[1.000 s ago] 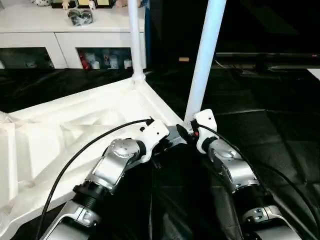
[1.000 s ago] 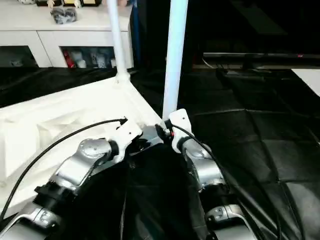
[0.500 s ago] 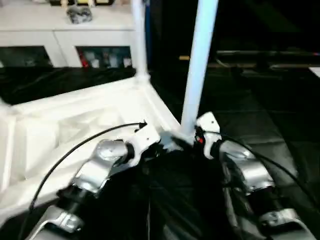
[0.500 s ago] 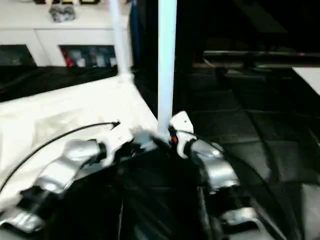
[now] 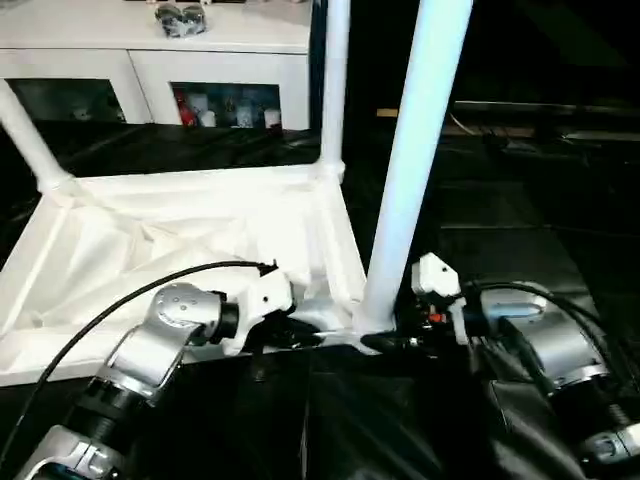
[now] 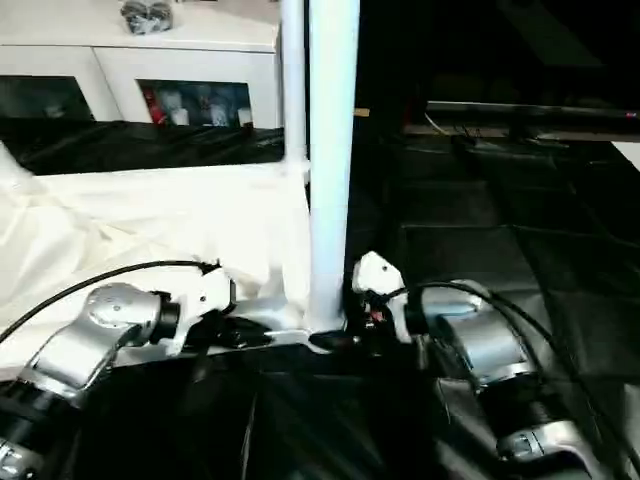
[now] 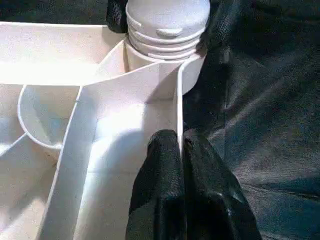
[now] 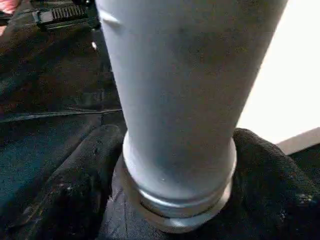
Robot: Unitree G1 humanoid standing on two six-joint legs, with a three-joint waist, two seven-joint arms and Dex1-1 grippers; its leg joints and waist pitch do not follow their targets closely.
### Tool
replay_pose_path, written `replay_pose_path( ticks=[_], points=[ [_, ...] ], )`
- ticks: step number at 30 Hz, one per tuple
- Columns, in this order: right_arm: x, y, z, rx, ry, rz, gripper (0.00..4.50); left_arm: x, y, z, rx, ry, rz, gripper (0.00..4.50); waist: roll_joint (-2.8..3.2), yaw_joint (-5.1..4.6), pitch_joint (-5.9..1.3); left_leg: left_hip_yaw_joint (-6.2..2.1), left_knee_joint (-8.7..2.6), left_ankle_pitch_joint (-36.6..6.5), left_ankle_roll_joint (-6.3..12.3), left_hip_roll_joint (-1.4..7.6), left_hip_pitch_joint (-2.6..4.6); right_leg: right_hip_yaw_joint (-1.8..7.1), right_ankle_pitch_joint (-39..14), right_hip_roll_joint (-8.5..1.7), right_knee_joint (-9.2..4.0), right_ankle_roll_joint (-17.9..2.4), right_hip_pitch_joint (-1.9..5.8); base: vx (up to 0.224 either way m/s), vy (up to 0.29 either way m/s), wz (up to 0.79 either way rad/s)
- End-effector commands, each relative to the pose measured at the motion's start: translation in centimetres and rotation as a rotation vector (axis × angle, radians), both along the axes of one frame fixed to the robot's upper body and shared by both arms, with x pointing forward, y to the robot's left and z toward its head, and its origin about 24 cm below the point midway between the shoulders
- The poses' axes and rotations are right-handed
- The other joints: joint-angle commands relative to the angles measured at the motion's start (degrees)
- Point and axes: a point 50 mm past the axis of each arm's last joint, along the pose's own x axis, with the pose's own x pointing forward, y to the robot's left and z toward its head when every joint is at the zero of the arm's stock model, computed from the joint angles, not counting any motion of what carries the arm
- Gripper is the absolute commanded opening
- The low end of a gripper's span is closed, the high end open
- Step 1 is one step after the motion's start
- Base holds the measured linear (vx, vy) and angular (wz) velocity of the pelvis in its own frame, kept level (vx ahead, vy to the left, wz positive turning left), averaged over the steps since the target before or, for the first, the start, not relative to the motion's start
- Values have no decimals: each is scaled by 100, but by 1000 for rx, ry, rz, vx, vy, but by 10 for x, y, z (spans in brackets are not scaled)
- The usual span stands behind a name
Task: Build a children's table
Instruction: Rotate leg to tighten
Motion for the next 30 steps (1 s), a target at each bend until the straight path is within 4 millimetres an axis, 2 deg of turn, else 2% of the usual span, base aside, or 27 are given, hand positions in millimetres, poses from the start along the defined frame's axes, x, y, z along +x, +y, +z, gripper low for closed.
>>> replay_pose_path(
  ticks=[1,3,4,9,12,13,17,18,19,21,22,24,25,27,28,29,30],
  points=[
    [-2,3,1,-2,-2,27,322,-5,-10,6,-58,-13,-64,0,-80,14,-383,-131,-370,10,731,448,46,291,20,-539,-278,-1682,320,0,0,0],
    [-2,3,1,1,-4,29,310,-5,-10,6,-61,-13,-64,0,-76,27,-388,-129,-361,66,758,444,41,289,110,-539,-267,-1698,323,0,0,0],
    [-2,5,1,6,-4,30,289,-6,-10,5,-63,-8,-62,0,-77,40,-388,-128,-358,79,769,446,43,287,124,-540,-266,-1705,321,0,0,0],
    [-5,7,-2,-1,3,38,277,-6,-9,3,-59,-11,-56,0,-78,51,-390,-129,-357,30,737,446,42,284,25,-535,-271,-1684,323,0,0,0],
    [-6,11,-6,4,1,7,276,-3,-11,1,-52,-37,-16,0,-50,35,-389,-131,-356,25,717,442,40,282,42,-521,-269,-1675,321,0,0,0],
    [-7,14,-7,16,-1,-17,275,0,-12,0,-49,-54,8,0,-64,26,-389,-132,-356,5,706,439,35,291,37,-525,-277,-1652,324,0,0,0],
    [0,24,-8,57,-49,-157,275,9,-19,-2,-47,-85,113,0,-62,1,-346,-139,-401,-390,450,438,50,300,-620,-525,-364,-1540,307,0,0,0],
    [12,33,-13,89,-62,-348,275,18,-30,-2,-57,-104,195,0,-74,-28,-336,-133,-411,-536,310,422,57,310,-939,-534,-398,-1468,293,0,0,0],
    [16,38,-16,108,-52,-443,274,22,-36,-2,-58,-120,236,0,-80,-71,-309,-149,-434,-710,138,398,56,306,-1417,-535,-455,-1337,280,0,0,0],
    [19,43,-19,125,-34,-505,274,25,-42,-3,-60,-125,261,0,-103,-84,-342,-176,-442,-758,32,395,49,297,-1668,-560,-456,-1199,334,0,0,0],
    [22,54,-23,142,-21,-581,274,27,-52,-4,-50,-134,288,0,-89,-130,-311,-161,-456,-815,51,413,54,315,-1629,-528,-482,-1167,269,0,0,0],
    [24,59,-24,134,-33,-623,274,29,-56,-4,-45,-143,307,0,-96,-136,-329,-168,-450,-805,31,393,50,321,-1695,-547,-488,-1105,290,0,0,0],
    [27,74,-23,150,-42,-687,274,32,-70,-3,-55,-151,342,0,-100,-140,-333,-168,-453,-717,46,396,41,328,-1540,-547,-470,-1112,287,0,0,0],
    [25,88,-17,189,-51,-635,274,31,-79,-1,-72,-150,327,0,-104,-132,-343,-163,-447,-714,70,393,57,326,-1463,-545,-469,-1114,288,0,0,0],
    [24,91,-15,203,-57,-605,274,30,-80,-1,-76,-149,316,0,-100,-121,-350,-159,-440,-626,129,398,45,326,-1237,-542,-446,-1151,298,0,0,0],
    [24,93,-12,216,-62,-593,309,30,-81,0,-79,-152,311,0,-100,-121,-350,-159,-440,-626,129,398,45,326,-1237,-542,-446,-1151,298,0,0,0],
    [23,91,-10,225,-63,-579,344,28,-81,0,-83,-151,297,0,-111,-113,-353,-157,-437,-568,210,398,37,321,-1061,-543,-429,-1195,302,0,0,0]
  ],
)
